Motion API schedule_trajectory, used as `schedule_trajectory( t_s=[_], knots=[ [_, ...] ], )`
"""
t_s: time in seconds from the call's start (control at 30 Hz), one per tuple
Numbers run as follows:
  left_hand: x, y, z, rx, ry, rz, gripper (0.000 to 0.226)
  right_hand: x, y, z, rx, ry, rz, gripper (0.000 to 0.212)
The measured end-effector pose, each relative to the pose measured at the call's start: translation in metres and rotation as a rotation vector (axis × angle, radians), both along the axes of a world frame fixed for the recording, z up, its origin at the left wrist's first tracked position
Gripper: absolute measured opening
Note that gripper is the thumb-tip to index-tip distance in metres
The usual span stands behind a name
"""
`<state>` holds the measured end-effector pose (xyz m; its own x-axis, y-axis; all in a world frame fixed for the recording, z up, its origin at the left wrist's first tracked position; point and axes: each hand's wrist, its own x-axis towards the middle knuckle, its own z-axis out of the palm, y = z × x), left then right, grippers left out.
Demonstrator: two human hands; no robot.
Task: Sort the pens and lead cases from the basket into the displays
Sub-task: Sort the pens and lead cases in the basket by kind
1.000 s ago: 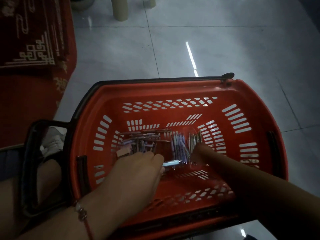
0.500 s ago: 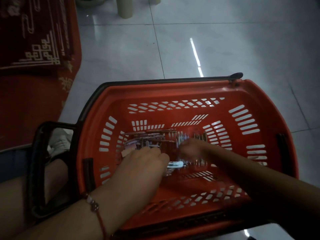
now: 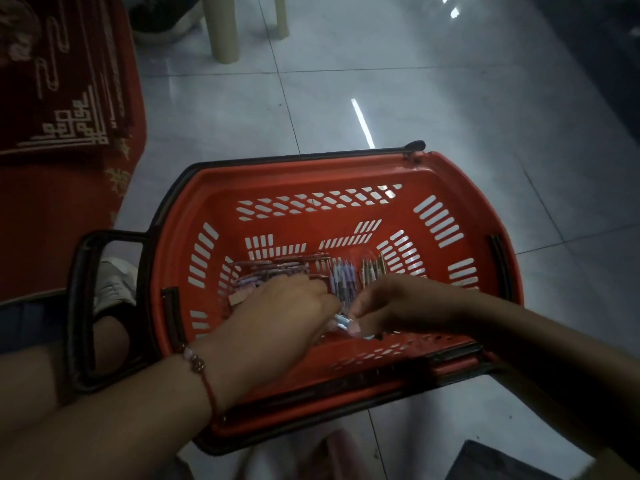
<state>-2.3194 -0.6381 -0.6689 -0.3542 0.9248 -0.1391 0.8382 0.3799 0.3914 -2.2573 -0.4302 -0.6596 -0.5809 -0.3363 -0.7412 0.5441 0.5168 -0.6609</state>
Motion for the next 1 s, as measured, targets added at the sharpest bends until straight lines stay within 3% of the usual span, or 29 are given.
schedule_trajectory(
  t_s=[0.13, 0.2, 0.4, 0.5, 0.6, 0.9, 1.0],
  knots=[
    [0.000, 0.001, 0.004, -0.008, 0.065, 0.051, 0.016, 0.003, 0.021, -0.007, 0.247, 0.035, 0.078, 0.011],
    [-0.001, 0.000, 0.006, -0.039, 0.074, 0.103, 0.026, 0.003, 0.034, -0.018, 0.334, 0.004, 0.061, 0.010],
    [0.002, -0.004, -0.002, -0.187, 0.090, 0.199, 0.046, -0.026, 0.048, -0.092, 0.453, -0.213, -0.283, 0.015],
    [0.002, -0.007, -0.008, -0.280, 0.084, 0.227, 0.057, -0.041, 0.040, -0.131, 0.630, -0.210, -0.165, 0.018],
    [-0.001, -0.011, -0.011, -0.323, 0.081, 0.246, 0.065, -0.047, 0.026, -0.165, 0.610, -0.372, 0.022, 0.027],
    [-0.005, -0.022, -0.017, -0.437, -0.058, 0.249, 0.070, -0.056, 0.021, -0.225, 0.713, -0.360, -0.133, 0.021],
    [-0.006, -0.026, -0.015, -0.476, -0.120, 0.278, 0.069, -0.057, 0.024, -0.229, 0.765, -0.257, -0.010, 0.013]
  ],
)
